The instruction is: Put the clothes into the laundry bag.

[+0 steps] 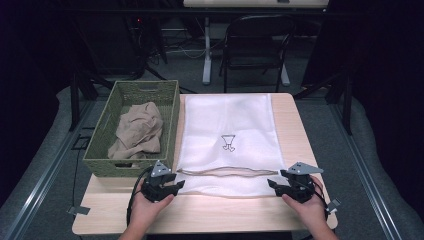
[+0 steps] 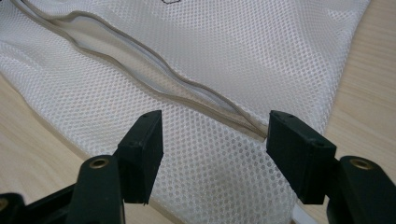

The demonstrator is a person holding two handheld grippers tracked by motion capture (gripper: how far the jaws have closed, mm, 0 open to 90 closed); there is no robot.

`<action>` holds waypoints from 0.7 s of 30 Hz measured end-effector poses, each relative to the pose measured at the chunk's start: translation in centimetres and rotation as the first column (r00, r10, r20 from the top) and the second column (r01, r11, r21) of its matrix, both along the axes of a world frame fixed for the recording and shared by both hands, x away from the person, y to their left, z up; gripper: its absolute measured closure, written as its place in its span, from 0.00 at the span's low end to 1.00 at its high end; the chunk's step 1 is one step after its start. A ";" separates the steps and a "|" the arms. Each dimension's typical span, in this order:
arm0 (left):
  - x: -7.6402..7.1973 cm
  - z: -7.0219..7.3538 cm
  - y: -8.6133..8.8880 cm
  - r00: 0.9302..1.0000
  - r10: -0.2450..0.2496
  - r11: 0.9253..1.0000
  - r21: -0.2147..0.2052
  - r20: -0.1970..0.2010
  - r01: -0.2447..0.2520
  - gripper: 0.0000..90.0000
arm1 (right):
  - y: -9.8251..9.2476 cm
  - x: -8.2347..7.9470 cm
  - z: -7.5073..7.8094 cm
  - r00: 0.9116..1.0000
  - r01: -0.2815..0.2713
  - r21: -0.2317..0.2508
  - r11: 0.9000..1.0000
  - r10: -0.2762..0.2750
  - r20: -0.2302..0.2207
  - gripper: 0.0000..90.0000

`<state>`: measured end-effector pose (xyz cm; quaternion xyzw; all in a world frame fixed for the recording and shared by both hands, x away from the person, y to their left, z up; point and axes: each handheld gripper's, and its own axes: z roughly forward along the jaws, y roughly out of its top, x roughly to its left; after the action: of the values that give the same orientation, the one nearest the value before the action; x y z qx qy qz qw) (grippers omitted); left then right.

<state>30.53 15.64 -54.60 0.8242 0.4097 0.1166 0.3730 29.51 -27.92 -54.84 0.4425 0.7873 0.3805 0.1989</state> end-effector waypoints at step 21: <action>-0.6 3.3 0.6 0.999 0.010 0.999 -0.052 0.040 -0.008 0.57 | -1.1 -0.9 0.2 0.999 0.037 0.014 0.999 -0.037 0.012 0.40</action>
<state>29.96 16.28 -51.31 0.8097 0.4088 0.1244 0.4022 28.57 -29.02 -54.67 0.4559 0.7750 0.3851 0.2078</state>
